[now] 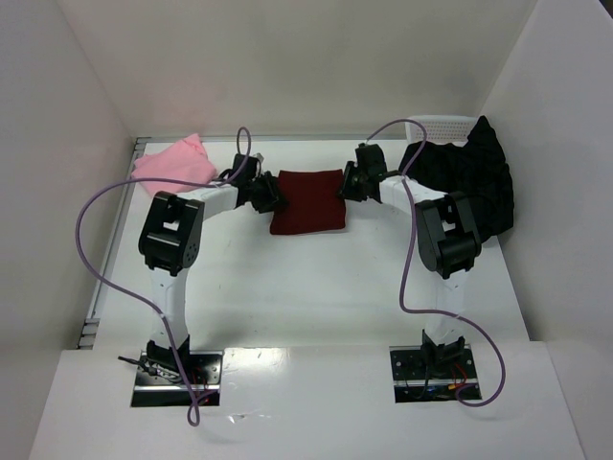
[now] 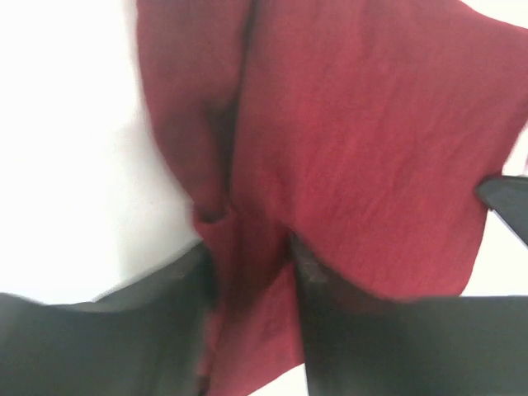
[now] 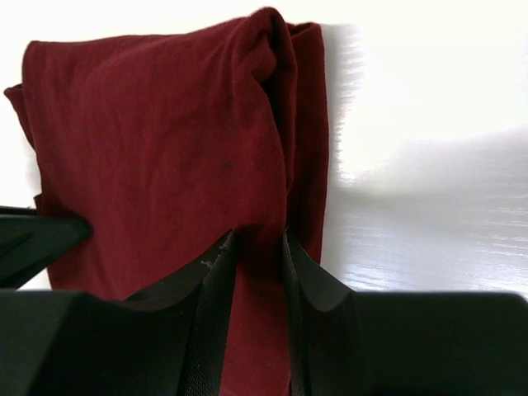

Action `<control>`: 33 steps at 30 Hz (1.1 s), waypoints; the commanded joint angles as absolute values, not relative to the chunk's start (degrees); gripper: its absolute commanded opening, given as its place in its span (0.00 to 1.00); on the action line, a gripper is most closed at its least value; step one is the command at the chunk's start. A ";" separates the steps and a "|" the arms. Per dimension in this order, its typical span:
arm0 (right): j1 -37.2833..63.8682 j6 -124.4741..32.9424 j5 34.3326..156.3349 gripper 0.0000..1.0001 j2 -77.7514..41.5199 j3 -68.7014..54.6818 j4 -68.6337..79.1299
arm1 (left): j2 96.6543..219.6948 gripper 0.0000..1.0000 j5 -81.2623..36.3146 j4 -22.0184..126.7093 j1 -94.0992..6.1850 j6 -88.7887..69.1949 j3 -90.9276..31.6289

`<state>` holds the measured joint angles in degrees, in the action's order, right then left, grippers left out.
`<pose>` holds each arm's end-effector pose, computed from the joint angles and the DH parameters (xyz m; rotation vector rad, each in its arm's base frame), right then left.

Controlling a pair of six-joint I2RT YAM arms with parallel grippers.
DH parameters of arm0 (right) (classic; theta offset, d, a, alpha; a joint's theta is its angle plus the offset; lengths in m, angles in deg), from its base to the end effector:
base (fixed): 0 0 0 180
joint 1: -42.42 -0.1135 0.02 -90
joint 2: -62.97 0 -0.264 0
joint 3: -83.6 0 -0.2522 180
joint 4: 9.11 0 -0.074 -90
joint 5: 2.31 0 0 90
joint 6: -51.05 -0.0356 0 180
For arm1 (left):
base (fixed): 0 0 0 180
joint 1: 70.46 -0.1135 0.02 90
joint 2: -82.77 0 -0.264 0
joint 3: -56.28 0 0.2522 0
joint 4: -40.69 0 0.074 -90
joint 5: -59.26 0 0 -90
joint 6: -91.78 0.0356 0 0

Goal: Fold and stack the t-shirts
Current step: Fold the long partially folded tshirt into a neat square, then put the neatly folded tshirt into the corner of the board with the left arm

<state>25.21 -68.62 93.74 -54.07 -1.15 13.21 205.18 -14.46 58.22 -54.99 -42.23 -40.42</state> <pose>0.4314 0.1375 0.1789 0.2067 2.3877 0.5197 0.4479 -0.1343 0.1529 -0.4553 2.4024 -0.8265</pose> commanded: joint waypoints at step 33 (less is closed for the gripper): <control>33.02 -71.65 90.94 1.00 -26.77 -10.66 19.51 | 208.27 0.00 -13.69 76.68 -77.30 -23.79 -71.54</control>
<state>32.92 -70.02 92.40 -29.15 -8.30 20.51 210.42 -14.94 75.73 -75.54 -26.62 -66.12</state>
